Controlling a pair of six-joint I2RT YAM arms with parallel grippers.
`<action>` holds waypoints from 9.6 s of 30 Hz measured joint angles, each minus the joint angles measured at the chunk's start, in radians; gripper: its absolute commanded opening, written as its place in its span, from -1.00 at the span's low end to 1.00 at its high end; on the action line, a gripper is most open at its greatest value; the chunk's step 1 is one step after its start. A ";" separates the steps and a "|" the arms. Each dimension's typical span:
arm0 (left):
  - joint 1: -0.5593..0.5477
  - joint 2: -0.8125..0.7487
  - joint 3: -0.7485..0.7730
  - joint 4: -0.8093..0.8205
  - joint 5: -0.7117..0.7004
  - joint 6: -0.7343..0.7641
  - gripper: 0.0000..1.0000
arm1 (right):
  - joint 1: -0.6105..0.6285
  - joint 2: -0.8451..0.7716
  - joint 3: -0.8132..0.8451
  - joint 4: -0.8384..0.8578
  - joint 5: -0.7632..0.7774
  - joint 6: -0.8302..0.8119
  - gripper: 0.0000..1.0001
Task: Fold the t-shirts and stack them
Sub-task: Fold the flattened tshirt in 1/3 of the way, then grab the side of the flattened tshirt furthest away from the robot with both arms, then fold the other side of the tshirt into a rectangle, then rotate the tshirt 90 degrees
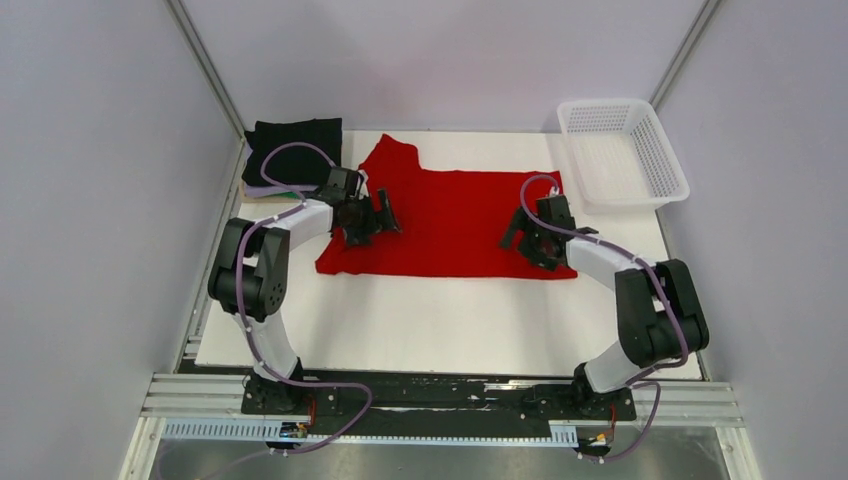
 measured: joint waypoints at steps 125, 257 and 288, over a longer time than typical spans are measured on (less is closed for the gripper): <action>-0.092 0.040 0.363 -0.319 -0.384 0.293 -1.00 | -0.011 0.492 0.693 -0.514 0.520 -0.037 0.13; -0.708 -0.353 -0.236 -0.395 -0.246 0.042 1.00 | 0.102 -0.497 -0.060 -0.589 0.380 0.132 1.00; -0.057 0.233 0.320 -0.085 0.052 -0.280 1.00 | 0.099 -0.252 -0.196 -0.141 -0.091 -0.030 1.00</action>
